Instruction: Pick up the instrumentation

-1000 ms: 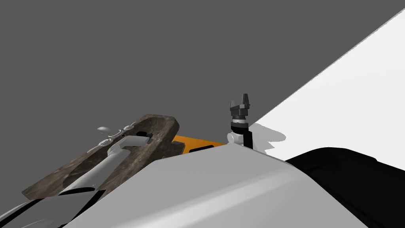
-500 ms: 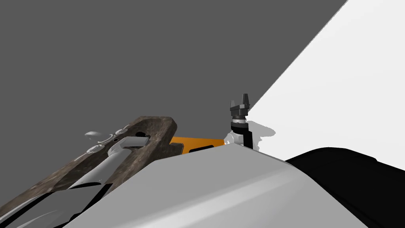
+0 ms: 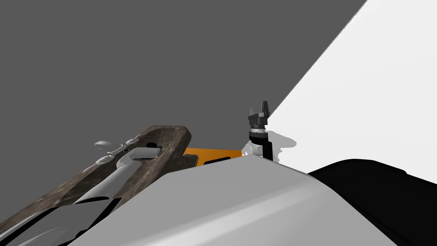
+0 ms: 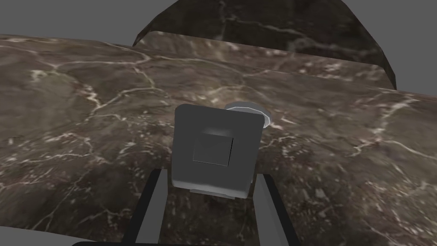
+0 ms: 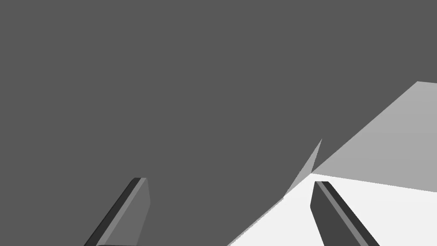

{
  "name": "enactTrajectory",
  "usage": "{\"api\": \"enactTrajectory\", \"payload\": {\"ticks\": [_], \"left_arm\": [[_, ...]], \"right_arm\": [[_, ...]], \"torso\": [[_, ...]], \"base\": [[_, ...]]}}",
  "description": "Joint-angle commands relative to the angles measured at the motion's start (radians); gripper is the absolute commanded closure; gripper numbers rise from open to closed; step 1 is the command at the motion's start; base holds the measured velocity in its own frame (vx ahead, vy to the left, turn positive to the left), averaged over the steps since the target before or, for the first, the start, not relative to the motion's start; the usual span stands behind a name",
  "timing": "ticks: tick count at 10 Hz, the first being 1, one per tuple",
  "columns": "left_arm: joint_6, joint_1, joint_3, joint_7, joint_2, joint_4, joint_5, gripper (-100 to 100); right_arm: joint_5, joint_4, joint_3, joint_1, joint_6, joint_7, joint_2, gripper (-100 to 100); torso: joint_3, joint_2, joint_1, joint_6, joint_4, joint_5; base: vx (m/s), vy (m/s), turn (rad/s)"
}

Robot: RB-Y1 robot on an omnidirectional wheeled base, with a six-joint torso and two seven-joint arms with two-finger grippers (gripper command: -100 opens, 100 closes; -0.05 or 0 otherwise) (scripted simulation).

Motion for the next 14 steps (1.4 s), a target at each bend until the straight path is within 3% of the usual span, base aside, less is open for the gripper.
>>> {"api": "enactTrajectory", "payload": {"ticks": [1,2,3,12,13,14], "left_arm": [[0.000,0.000,0.000,0.000,0.000,0.000,0.000,100],[0.000,0.000,0.000,0.000,0.000,0.000,0.000,0],[0.003,0.015,-0.007,-0.006,0.011,-0.041,0.009,100],[0.012,0.075,-0.056,-0.053,0.065,-0.233,0.061,100],[0.010,0.074,-0.052,-0.045,0.059,-0.219,0.052,100],[0.010,0.076,-0.052,-0.046,0.060,-0.222,0.053,0]], "right_arm": [[0.000,0.000,0.000,0.000,0.000,0.000,0.000,0],[0.000,0.000,0.000,0.000,0.000,0.000,0.000,0],[0.000,0.000,0.000,0.000,0.000,0.000,0.000,0],[0.000,0.000,0.000,0.000,0.000,0.000,0.000,0],[0.000,0.000,0.000,0.000,0.000,0.000,0.000,0],[0.000,0.000,0.000,0.000,0.000,0.000,0.000,0]], "torso": [[0.000,0.000,0.000,0.000,0.000,0.000],[0.000,0.000,0.000,0.000,0.000,0.000],[0.000,0.000,0.000,0.000,0.000,0.000],[-0.003,-0.006,-0.003,0.000,-0.001,-0.002],[-0.003,-0.006,-0.004,0.000,-0.001,-0.002],[-0.002,-0.004,-0.003,0.001,-0.001,-0.002]], "base": [[0.000,0.000,0.000],[0.000,0.000,0.000],[0.062,-0.017,0.298],[0.094,-0.046,0.199],[0.038,-0.031,0.048],[0.006,-0.006,-0.008]]}}
